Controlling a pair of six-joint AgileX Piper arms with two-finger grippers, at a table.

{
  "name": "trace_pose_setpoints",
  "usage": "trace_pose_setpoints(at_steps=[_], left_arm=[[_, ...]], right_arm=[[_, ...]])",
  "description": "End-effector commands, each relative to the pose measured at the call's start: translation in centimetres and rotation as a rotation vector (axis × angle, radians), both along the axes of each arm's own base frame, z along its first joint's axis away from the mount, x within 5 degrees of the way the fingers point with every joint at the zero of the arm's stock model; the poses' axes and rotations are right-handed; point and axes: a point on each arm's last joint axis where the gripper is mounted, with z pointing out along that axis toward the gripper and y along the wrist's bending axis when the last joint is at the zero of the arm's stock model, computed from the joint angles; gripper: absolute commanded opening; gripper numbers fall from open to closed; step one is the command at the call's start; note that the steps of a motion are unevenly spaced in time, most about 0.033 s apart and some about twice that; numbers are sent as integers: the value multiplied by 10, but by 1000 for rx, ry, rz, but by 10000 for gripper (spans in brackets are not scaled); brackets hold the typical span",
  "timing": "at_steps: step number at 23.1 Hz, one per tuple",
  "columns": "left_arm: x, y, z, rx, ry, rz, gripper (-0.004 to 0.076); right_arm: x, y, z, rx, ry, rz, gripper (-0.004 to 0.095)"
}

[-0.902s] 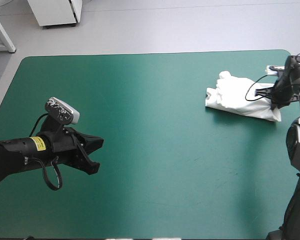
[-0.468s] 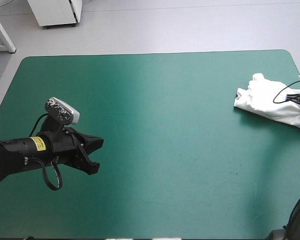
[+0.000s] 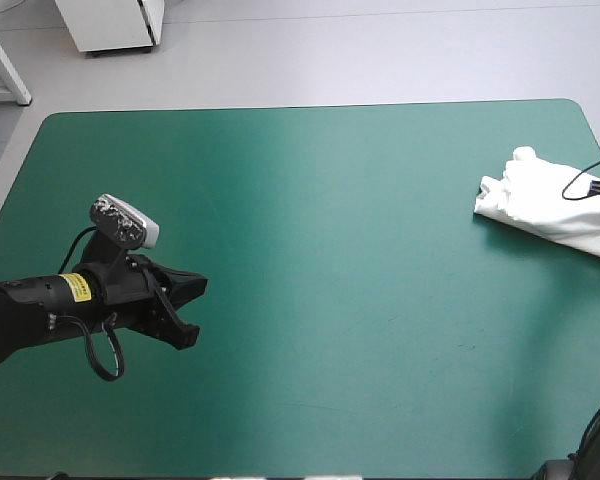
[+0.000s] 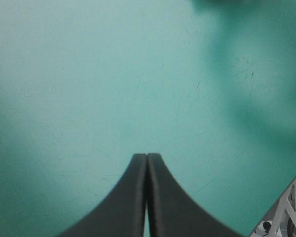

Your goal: Fold the cloth

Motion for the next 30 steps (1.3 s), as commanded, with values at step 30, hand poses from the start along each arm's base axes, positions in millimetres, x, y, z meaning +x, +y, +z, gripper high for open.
trace_pose_setpoints(at_steps=[30], left_arm=[[-4,-1,10,-55,-22,-4,-9]], right_arm=[[-342,236,246,152,-960,526,304]])
